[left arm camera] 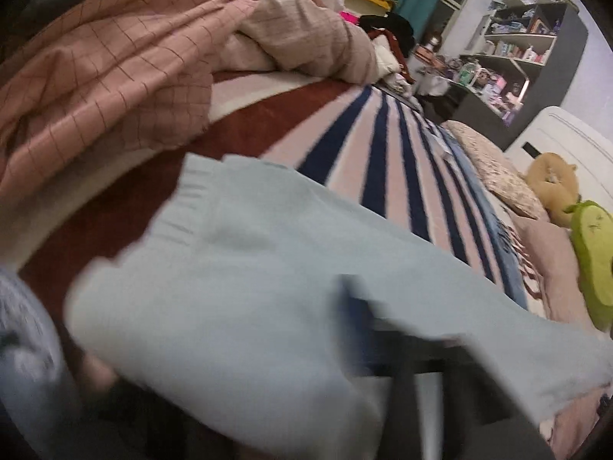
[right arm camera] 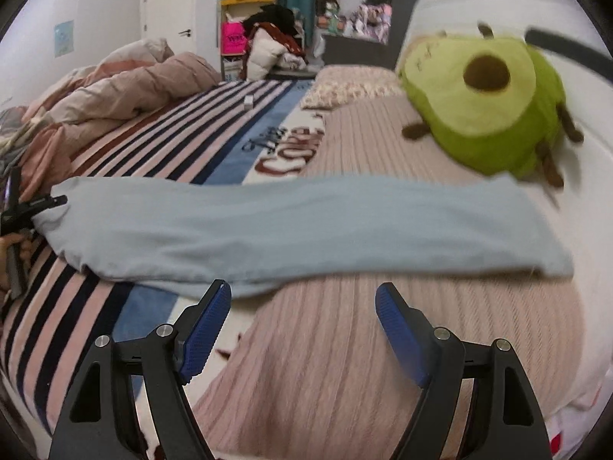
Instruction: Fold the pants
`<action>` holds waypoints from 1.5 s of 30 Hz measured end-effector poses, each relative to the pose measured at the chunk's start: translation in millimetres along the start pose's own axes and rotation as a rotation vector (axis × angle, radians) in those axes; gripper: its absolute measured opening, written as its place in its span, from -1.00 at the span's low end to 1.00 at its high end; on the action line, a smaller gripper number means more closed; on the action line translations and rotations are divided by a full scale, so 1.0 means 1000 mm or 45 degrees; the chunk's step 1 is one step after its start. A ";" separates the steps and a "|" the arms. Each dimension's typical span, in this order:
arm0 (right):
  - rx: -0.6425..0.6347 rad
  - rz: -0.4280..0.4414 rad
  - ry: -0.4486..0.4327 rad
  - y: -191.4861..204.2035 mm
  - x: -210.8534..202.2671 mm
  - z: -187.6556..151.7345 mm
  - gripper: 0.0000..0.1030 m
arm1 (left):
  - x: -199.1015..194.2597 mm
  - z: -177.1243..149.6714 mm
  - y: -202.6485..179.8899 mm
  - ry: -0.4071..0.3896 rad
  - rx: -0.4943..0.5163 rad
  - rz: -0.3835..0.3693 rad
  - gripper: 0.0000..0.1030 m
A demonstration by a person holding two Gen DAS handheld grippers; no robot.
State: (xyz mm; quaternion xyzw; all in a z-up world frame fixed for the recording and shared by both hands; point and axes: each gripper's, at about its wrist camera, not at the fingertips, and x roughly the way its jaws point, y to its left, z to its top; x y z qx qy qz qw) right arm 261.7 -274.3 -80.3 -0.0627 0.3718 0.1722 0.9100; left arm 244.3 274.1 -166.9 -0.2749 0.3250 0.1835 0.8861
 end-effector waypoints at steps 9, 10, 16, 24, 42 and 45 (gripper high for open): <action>0.039 0.036 -0.024 0.002 -0.025 -0.005 0.45 | -0.085 0.034 -0.014 -0.236 0.188 0.022 -0.94; 0.034 0.051 -0.026 0.005 -0.028 -0.005 0.45 | -0.097 0.039 -0.012 -0.256 0.202 0.042 -0.94; 0.029 0.171 -0.038 0.028 -0.044 -0.007 0.45 | -0.160 0.074 0.025 -0.364 0.253 0.311 -0.94; 0.038 0.231 -0.034 0.043 -0.048 -0.014 0.45 | -0.160 0.068 0.013 -0.282 0.356 0.245 -0.94; 0.062 0.212 0.031 0.035 -0.031 -0.013 0.45 | -0.042 -0.111 -0.197 0.332 1.109 -0.436 -0.27; 0.058 0.234 0.039 0.046 -0.025 -0.008 0.45 | -0.060 -0.111 -0.180 0.320 1.090 -0.481 0.11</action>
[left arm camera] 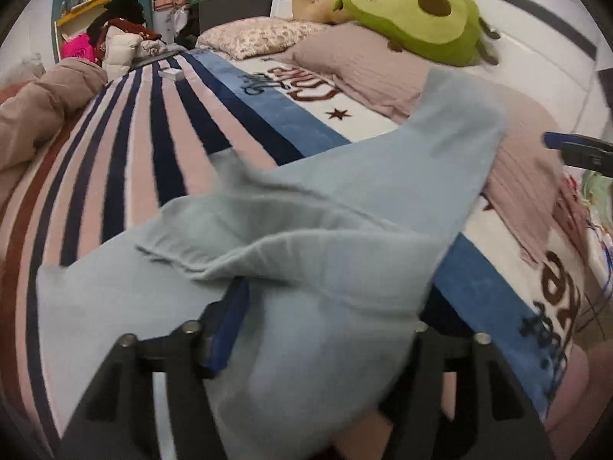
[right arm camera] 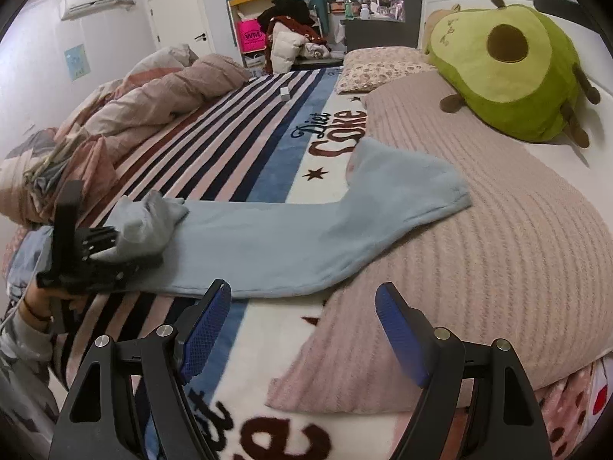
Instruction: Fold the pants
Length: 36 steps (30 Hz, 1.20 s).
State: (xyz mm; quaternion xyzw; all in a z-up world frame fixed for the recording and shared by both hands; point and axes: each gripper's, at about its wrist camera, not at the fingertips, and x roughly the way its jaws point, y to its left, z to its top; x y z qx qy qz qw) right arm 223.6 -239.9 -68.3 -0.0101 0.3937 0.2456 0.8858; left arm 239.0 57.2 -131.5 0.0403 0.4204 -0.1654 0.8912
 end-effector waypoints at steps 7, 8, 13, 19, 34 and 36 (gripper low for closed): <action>-0.029 0.153 0.017 0.060 0.035 0.023 0.59 | -0.077 -0.017 0.061 -0.276 -0.206 0.098 0.39; -0.028 0.192 0.031 0.073 0.045 0.027 0.59 | -0.084 -0.020 0.072 -0.315 -0.233 0.104 0.42; -0.002 0.293 0.110 0.115 0.092 0.035 0.60 | -0.085 -0.041 0.114 -0.419 -0.405 -0.018 0.44; -0.179 0.266 0.145 0.166 0.142 0.044 0.60 | -0.054 -0.059 0.134 -0.322 -0.504 0.118 0.44; -0.060 -0.002 0.158 0.119 0.180 0.041 0.42 | -0.047 -0.072 0.139 -0.300 -0.551 0.130 0.44; -0.042 0.003 0.168 0.110 0.174 0.037 0.37 | -0.047 -0.072 0.138 -0.299 -0.545 0.131 0.44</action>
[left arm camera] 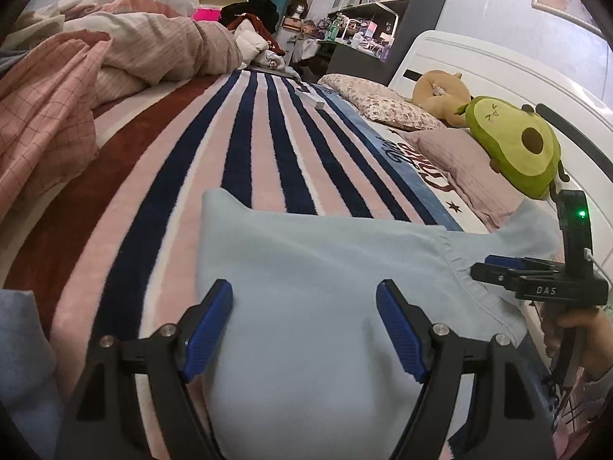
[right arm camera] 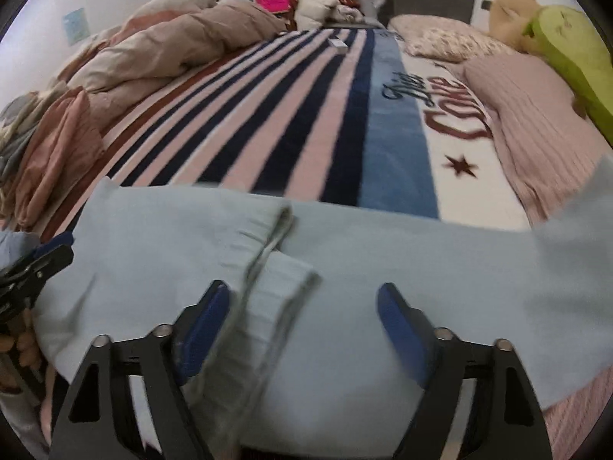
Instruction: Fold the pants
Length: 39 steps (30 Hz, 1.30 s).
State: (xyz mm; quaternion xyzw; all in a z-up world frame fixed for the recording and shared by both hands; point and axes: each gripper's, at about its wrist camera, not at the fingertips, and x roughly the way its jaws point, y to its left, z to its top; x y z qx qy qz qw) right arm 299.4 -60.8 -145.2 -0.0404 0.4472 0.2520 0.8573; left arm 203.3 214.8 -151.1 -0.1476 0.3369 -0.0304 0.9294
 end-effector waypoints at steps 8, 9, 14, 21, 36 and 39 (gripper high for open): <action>0.162 -0.043 -0.096 -0.054 -0.073 -0.012 0.41 | -0.003 0.002 -0.004 -0.023 0.029 0.004 0.44; 0.184 -0.084 -0.116 -0.065 -0.087 -0.016 0.42 | -0.003 0.002 -0.006 -0.029 0.039 0.009 0.44; 0.208 -0.366 -0.281 -0.106 -0.141 -0.029 0.52 | -0.014 0.004 -0.018 -0.105 0.107 0.088 0.44; 0.215 -0.387 -0.239 -0.137 -0.142 -0.035 0.53 | -0.032 0.028 -0.057 -0.174 0.118 0.040 0.45; 0.129 -0.294 -0.246 -0.172 -0.090 0.003 -0.47 | -0.004 0.038 -0.093 -0.188 0.122 -0.032 0.51; 0.175 -0.221 -0.233 -0.174 -0.090 0.007 -0.84 | -0.005 0.037 -0.086 -0.202 0.106 -0.014 0.51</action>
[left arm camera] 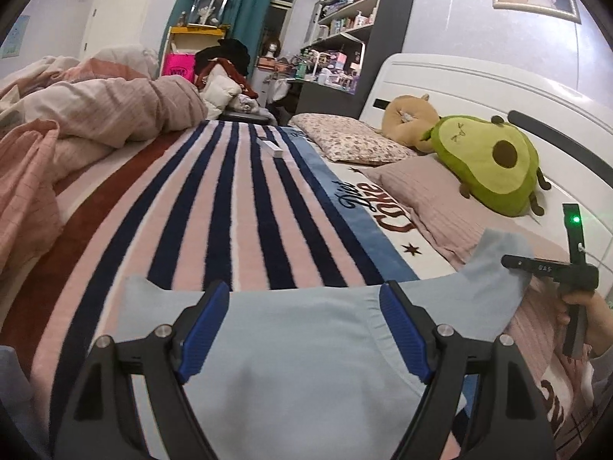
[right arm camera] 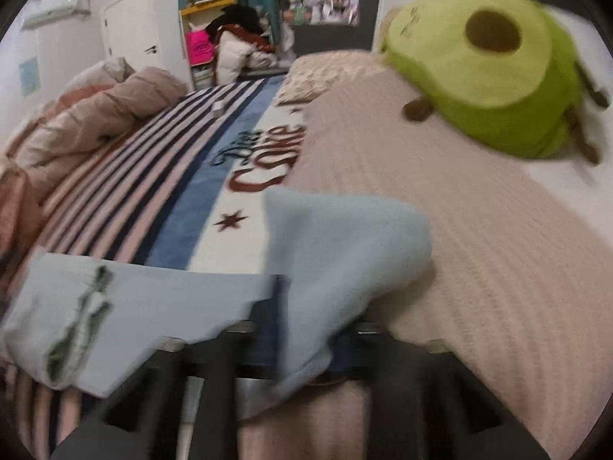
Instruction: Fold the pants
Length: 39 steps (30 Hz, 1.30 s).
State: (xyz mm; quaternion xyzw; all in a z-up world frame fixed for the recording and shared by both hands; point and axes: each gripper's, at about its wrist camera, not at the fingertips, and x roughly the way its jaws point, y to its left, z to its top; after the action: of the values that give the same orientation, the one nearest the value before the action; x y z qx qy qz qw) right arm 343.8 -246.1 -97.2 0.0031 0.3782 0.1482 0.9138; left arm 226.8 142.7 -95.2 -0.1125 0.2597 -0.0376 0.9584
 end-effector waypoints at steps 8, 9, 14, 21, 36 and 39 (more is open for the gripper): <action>-0.013 -0.097 -0.195 -0.007 -0.066 0.009 -0.89 | -0.012 -0.001 0.006 -0.046 -0.022 -0.008 0.51; -0.026 -0.118 -0.207 -0.008 -0.074 0.010 -0.89 | -0.013 -0.002 0.007 -0.049 -0.025 -0.008 0.51; -0.022 -0.291 -0.224 -0.030 -0.114 0.012 -0.95 | -0.020 0.000 0.007 -0.070 -0.036 -0.028 0.51; 0.033 -0.279 -0.029 -0.067 -0.120 -0.007 -0.96 | -0.020 0.000 0.004 -0.067 -0.023 -0.047 0.51; 0.184 -0.234 0.051 -0.082 -0.083 -0.026 0.54 | -0.010 -0.004 0.003 -0.032 -0.006 -0.038 0.51; 0.219 -0.145 0.012 -0.079 -0.074 -0.020 0.58 | -0.008 -0.005 0.006 -0.026 -0.032 -0.040 0.51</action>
State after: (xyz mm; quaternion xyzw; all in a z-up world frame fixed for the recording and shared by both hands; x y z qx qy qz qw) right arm 301.5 -343.7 -69.7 0.0595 0.3933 0.0629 0.9153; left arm 217.3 148.7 -96.3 -0.1290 0.2484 -0.0481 0.9588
